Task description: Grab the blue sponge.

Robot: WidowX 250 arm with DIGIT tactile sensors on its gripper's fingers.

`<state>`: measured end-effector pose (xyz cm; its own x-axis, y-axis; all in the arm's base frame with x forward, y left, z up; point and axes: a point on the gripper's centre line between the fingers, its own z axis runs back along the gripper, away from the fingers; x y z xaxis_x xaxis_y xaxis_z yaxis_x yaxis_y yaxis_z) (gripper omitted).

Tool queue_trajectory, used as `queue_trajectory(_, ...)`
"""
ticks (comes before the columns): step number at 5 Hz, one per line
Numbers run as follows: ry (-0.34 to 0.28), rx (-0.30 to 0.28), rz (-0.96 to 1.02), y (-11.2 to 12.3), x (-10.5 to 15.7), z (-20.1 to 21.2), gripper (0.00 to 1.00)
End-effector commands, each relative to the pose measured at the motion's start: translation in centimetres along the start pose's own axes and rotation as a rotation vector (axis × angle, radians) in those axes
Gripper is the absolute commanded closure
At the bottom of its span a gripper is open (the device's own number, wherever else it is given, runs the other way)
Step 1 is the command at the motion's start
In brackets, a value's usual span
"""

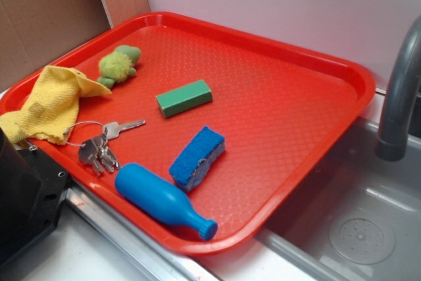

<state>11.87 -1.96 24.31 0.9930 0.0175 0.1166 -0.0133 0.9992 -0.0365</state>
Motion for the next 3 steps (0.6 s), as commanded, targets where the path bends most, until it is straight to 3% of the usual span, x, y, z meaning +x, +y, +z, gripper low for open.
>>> queue_trajectory(1, 0.000, 0.000, 0.000, 0.0, 0.0, 0.0, 0.00)
queue_trajectory(2, -0.003, 0.011, 0.039, -2.2, -0.5, -4.3, 0.00)
queue_trajectory(3, 0.070, -0.023, 0.090, -5.2, -0.4, -8.6, 0.00)
